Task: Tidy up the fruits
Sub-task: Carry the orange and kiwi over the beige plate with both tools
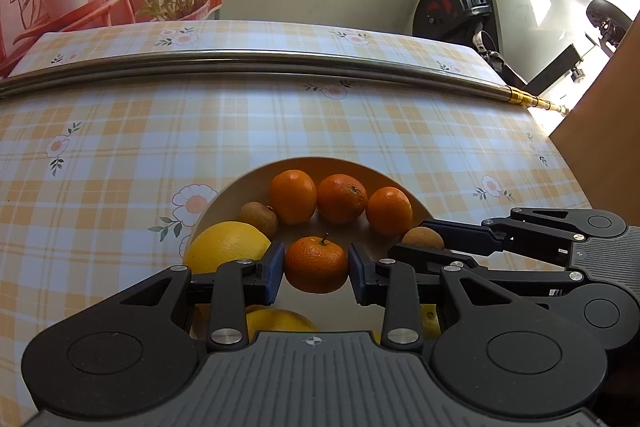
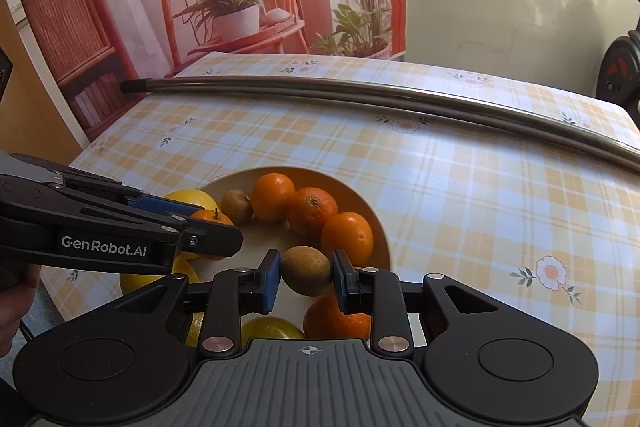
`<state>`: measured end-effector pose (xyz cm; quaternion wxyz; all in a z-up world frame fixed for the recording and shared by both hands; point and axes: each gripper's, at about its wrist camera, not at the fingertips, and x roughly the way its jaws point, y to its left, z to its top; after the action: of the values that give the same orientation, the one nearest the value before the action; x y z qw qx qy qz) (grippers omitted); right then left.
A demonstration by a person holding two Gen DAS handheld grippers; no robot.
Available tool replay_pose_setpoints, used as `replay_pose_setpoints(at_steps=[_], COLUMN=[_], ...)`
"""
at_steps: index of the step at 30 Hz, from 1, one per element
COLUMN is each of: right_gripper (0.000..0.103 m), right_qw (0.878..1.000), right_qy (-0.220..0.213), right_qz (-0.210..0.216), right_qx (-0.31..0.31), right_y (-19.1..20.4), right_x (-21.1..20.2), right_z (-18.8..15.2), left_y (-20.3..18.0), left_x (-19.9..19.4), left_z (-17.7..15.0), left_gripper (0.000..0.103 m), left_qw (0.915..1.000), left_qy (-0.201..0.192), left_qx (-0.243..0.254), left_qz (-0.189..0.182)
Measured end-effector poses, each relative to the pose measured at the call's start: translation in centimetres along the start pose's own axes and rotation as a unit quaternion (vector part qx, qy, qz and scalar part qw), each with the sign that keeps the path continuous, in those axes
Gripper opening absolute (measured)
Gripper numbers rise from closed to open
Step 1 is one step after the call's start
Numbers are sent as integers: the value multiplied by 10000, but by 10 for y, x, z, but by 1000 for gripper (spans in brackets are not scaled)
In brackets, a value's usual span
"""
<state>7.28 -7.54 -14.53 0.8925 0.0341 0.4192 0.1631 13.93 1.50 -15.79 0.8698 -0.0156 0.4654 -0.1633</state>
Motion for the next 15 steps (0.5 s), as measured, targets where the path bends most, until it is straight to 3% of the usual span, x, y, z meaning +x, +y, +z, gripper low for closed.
replay_pose_setpoints(at_steps=[15], right_gripper=[26], right_qw=[10000], right_qy=[69], right_qz=[-38], right_qx=[-29], right_y=[-1], right_x=[2], right_z=[-3], left_y=[1], left_x=[3], left_z=[-1], left_gripper=[36], left_qw=[10000], left_qy=[54], left_qx=[-33], left_qz=[-31])
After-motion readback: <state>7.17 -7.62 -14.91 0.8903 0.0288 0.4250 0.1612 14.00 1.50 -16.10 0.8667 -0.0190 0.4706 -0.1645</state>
